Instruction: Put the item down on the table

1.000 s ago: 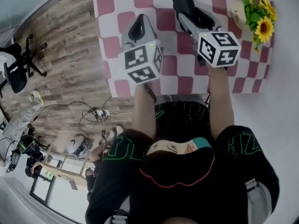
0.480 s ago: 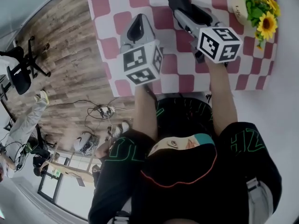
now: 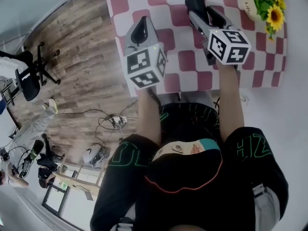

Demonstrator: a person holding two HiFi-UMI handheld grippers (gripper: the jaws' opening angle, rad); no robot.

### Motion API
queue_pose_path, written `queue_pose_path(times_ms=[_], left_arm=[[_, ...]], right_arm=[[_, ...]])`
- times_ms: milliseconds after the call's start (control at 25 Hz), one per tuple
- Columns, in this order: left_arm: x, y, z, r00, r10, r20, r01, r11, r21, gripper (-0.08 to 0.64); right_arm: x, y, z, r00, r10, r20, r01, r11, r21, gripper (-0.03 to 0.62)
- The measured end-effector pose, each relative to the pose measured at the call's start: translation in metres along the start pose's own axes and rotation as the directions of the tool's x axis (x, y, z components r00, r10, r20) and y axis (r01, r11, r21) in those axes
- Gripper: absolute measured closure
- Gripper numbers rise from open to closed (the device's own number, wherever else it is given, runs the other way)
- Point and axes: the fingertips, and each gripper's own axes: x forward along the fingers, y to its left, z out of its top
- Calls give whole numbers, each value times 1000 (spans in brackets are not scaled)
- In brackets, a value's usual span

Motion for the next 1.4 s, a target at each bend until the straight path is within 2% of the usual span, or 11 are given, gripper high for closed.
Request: queue_pose_path(times_ms=[200, 400, 600, 640, 680, 720, 840, 960, 1040, 1160, 1400], left_arm=[[-15, 5, 10, 999, -32, 43, 31, 999, 20, 551], [-30, 11, 42, 991, -41, 125, 37, 999, 35, 551], [-55, 38, 88, 977, 12, 215, -16, 1000, 19, 551], [-58, 39, 95, 971, 15, 238, -21, 1000, 23, 551], [-60, 39, 101, 965, 19, 261, -27, 999, 28, 551], [-63, 39, 105, 959, 23, 283, -34, 999, 33, 551], [-83, 37, 120, 938, 26, 345, -42, 998, 38, 551], [-117, 38, 142, 921, 17, 390, -34, 999, 38, 551], [-132, 38, 159, 904, 4, 428, -24, 999, 42, 551], [-141, 35, 181, 875, -14, 483, -13, 999, 53, 551], [-152, 27, 214, 842, -36, 539, -21, 995, 99, 551]], right_arm=[[-21, 9, 11, 993, -57, 104, 57, 998, 3, 315], [-49, 26, 42, 972, -45, 232, 46, 999, 1, 434], [-71, 46, 80, 952, -55, 302, 70, 997, -39, 491], [-73, 47, 88, 944, -56, 326, 73, 997, -38, 511], [-74, 50, 96, 933, -52, 356, 68, 997, -34, 564], [-76, 55, 104, 920, -36, 390, 51, 998, -30, 578], [-91, 92, 129, 878, 75, 472, -54, 997, -59, 589], [-115, 140, 147, 854, 164, 494, -119, 986, -121, 589], [-125, 162, 158, 848, 184, 498, -104, 977, -184, 589], [-128, 170, 175, 846, 174, 505, -46, 966, -255, 589], [-138, 169, 206, 815, 124, 566, 32, 966, -257, 589]])
